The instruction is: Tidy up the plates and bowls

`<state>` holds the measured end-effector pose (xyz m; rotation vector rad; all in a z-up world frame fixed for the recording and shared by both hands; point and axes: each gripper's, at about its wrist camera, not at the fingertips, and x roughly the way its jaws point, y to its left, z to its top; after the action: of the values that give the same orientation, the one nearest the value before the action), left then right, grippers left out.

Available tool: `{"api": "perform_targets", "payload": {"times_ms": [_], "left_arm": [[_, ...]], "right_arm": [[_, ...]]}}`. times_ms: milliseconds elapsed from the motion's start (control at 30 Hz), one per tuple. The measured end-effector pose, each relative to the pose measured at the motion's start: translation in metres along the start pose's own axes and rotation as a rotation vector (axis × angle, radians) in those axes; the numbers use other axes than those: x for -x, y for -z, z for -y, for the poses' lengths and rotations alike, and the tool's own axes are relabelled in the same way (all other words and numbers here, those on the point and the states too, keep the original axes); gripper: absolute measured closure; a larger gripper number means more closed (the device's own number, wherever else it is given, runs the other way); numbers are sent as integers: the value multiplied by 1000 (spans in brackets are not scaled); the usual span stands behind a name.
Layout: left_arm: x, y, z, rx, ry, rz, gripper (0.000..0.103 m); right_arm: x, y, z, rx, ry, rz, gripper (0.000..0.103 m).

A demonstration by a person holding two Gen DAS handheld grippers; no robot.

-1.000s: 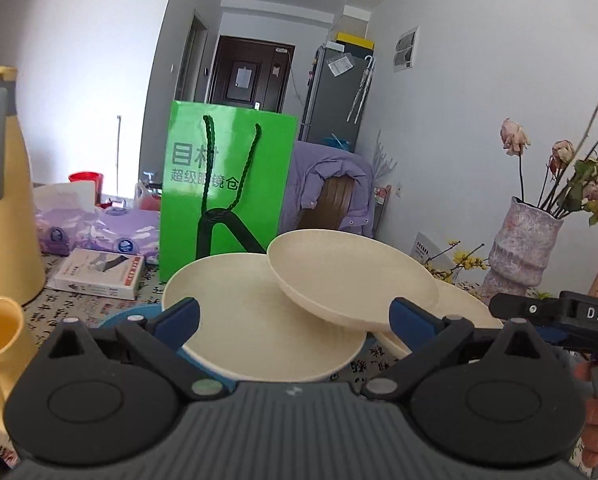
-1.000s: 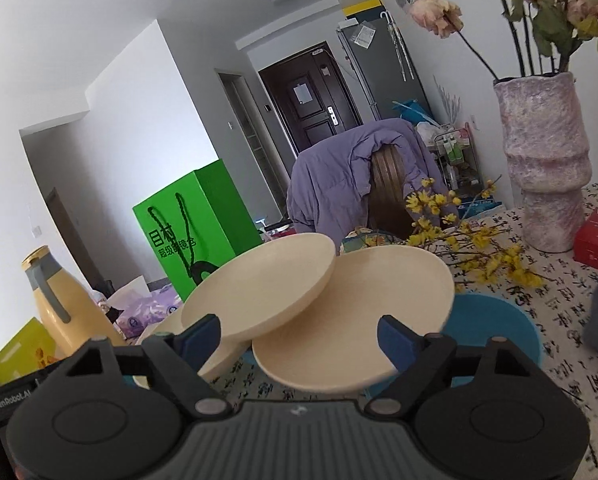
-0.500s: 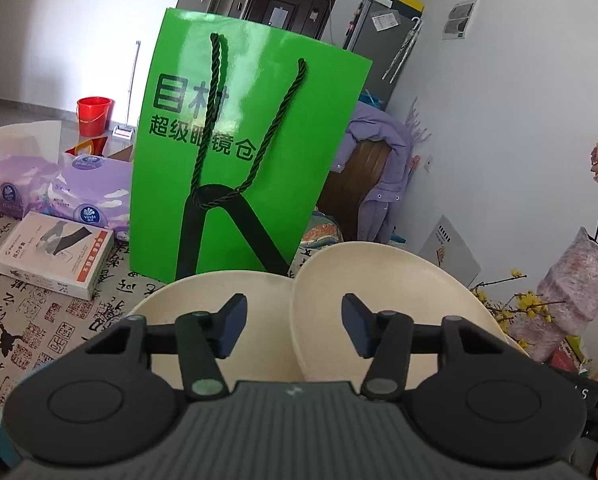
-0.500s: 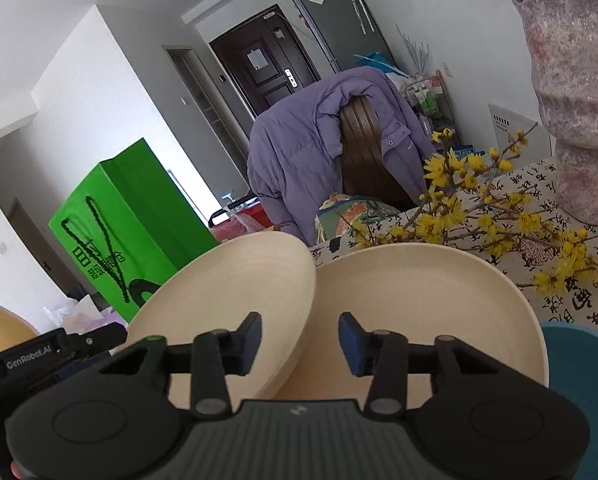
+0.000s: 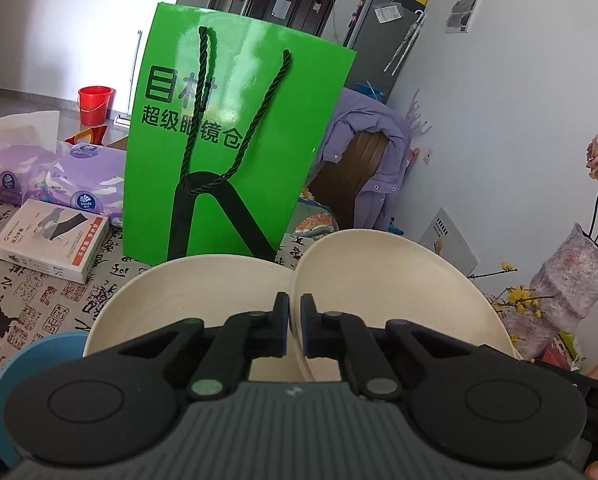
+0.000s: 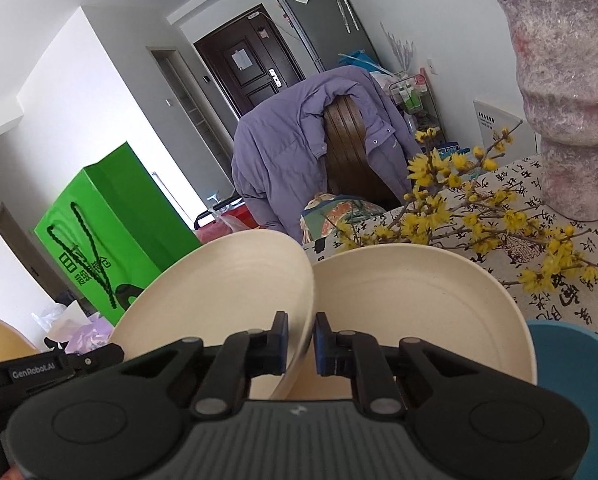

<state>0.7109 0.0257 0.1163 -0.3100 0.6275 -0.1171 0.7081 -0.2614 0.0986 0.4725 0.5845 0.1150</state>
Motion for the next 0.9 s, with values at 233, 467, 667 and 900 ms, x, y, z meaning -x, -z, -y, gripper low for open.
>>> {"api": "perform_targets", "payload": {"times_ms": [233,467,667,900], "left_arm": [[45,9,18,0,7,21,97],[110,37,48,-35,29,39,97],[156,75,67,-25,34,37,97],[200,121,84,-7,72,33,96]], "right_arm": [[44,2,-6,38,-7,29,90],[113,13,6,41,-29,41,90],[172,31,18,69,-24,28,89],[234,61,46,61,-31,20,89]]}}
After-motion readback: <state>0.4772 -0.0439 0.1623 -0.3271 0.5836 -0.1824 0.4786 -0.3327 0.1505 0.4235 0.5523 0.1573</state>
